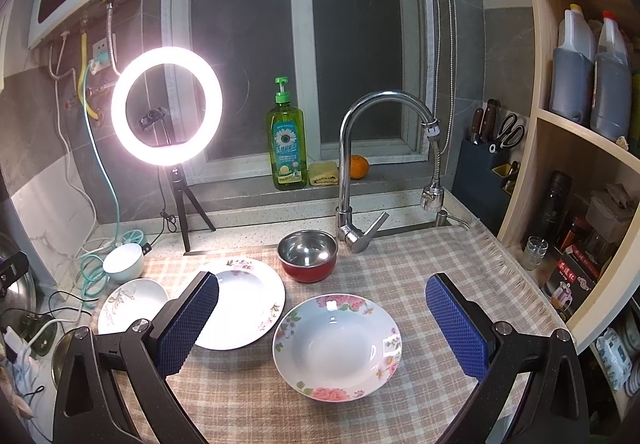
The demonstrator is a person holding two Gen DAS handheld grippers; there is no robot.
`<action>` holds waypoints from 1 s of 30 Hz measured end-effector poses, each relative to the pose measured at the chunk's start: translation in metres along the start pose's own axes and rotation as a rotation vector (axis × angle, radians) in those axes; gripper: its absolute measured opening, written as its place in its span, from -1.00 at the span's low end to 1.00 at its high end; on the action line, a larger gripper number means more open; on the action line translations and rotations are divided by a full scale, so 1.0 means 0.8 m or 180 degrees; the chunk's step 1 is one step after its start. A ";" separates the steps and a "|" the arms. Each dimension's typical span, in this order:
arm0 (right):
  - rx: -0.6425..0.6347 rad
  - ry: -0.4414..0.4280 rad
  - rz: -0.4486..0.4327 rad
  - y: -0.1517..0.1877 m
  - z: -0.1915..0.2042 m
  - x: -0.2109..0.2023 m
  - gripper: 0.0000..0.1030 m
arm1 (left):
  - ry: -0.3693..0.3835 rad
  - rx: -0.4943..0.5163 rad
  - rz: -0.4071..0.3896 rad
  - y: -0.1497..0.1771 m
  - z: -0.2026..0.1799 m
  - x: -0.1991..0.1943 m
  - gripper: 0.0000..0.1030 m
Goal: Organize plates and bowls
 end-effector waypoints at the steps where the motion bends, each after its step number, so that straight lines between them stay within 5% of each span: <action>1: 0.0001 0.0003 -0.0002 0.000 0.000 0.000 0.99 | 0.0001 0.0001 0.0001 0.000 0.000 0.000 0.92; 22: 0.0007 0.0012 0.0008 0.001 0.000 -0.001 0.99 | 0.0002 -0.0009 0.0004 0.001 0.000 0.000 0.92; 30: -0.0051 -0.0061 0.0098 0.012 0.003 0.012 0.99 | -0.0013 -0.0049 0.0182 0.019 0.005 0.017 0.92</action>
Point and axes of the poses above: each gripper's, at about its wrist camera, not at the fingertips, and x roughly the way its jaws point, z to its left, y to its underside, the point moved 9 cm from there along x, roughly the way its jaws point, and after that the axes turned 6 degrees about -x, right-handed, at the moved point
